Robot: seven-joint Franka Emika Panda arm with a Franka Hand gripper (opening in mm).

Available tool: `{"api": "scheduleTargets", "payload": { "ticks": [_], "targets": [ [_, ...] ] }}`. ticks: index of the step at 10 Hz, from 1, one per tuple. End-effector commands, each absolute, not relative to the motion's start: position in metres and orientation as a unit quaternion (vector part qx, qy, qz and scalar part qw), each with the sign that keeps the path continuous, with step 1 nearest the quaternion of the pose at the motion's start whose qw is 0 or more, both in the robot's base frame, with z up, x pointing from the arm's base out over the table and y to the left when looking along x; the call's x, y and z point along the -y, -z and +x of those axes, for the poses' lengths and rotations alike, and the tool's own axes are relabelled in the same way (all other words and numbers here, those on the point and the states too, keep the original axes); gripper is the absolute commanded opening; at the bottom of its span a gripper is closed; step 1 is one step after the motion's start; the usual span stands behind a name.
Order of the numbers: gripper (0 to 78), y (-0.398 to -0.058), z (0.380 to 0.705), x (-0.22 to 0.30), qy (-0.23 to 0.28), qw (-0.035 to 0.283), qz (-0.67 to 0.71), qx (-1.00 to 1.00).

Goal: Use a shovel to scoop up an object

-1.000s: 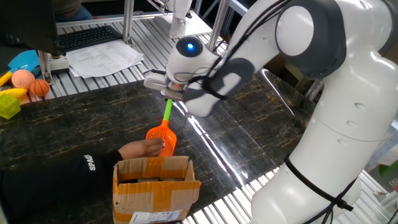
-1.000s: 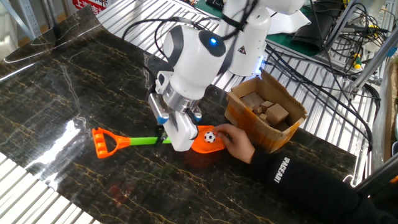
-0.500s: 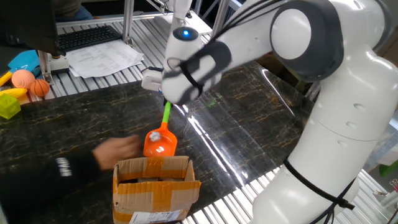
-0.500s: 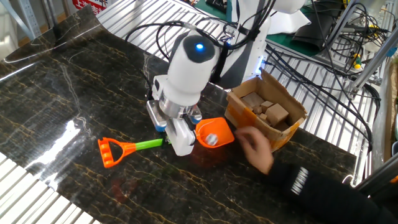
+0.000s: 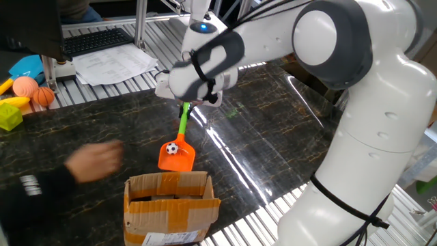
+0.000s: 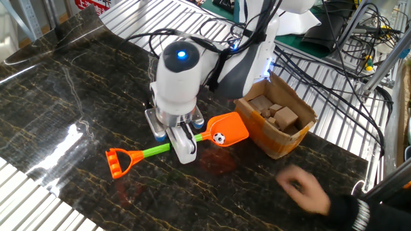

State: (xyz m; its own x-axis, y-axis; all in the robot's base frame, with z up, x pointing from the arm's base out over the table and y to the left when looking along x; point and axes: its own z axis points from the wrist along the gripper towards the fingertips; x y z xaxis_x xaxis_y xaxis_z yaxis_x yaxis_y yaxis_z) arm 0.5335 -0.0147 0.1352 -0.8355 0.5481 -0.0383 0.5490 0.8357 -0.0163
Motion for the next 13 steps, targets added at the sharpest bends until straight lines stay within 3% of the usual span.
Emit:
{"api": "scheduleTargets", "payload": {
  "ticks": [1, 10, 13],
  "targets": [
    [1.5, -0.134, 0.538, 0.016, 0.012, -0.008, 0.286, -0.958],
    [1.5, -0.131, 0.598, 0.039, -0.001, -0.011, 0.287, -0.958],
    [1.5, -0.121, 0.610, 0.053, 0.002, -0.013, 0.198, -0.980]
  ]
}}
